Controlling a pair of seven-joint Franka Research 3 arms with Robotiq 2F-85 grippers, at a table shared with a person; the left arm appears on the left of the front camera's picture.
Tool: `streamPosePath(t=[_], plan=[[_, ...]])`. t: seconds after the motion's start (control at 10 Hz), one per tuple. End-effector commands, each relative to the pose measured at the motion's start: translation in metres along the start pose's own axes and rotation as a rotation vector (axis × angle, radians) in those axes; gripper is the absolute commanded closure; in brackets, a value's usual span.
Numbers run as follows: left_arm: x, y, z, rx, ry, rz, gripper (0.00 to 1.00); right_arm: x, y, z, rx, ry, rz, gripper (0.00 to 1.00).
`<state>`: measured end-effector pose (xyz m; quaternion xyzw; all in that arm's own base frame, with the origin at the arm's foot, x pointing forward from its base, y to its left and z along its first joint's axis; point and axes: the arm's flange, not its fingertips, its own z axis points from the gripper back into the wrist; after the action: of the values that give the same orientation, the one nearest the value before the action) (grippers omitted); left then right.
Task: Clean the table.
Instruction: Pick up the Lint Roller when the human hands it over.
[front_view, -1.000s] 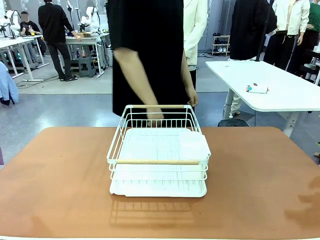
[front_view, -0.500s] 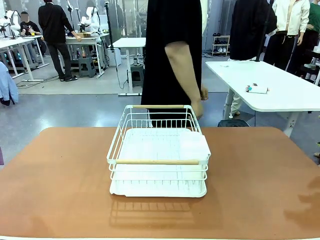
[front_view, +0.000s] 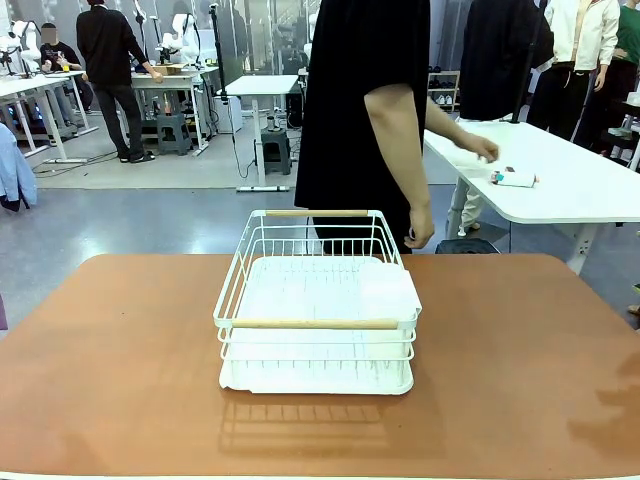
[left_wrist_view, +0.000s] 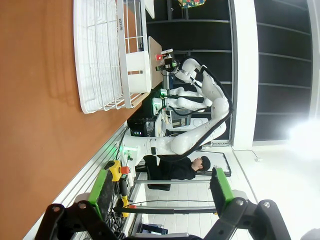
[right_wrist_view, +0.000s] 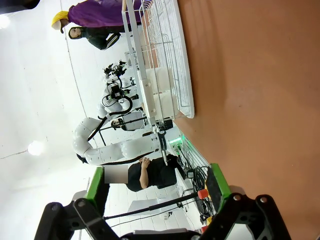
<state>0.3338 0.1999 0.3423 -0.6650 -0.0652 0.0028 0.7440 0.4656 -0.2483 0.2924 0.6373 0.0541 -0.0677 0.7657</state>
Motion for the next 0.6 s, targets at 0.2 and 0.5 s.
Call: streamPosePath(t=[0.2, 0.5], plan=[[-0.0002, 0.0002, 0.001, 0.003, -0.003, 0.002, 0.0, 0.0009, 0.0015, -0.0012, -0.006, 0.001, 0.003, 0.0], [-0.0002, 0.0002, 0.001, 0.003, -0.003, 0.002, 0.0, 0.0009, 0.0015, -0.0012, -0.006, 0.001, 0.003, 0.0]])
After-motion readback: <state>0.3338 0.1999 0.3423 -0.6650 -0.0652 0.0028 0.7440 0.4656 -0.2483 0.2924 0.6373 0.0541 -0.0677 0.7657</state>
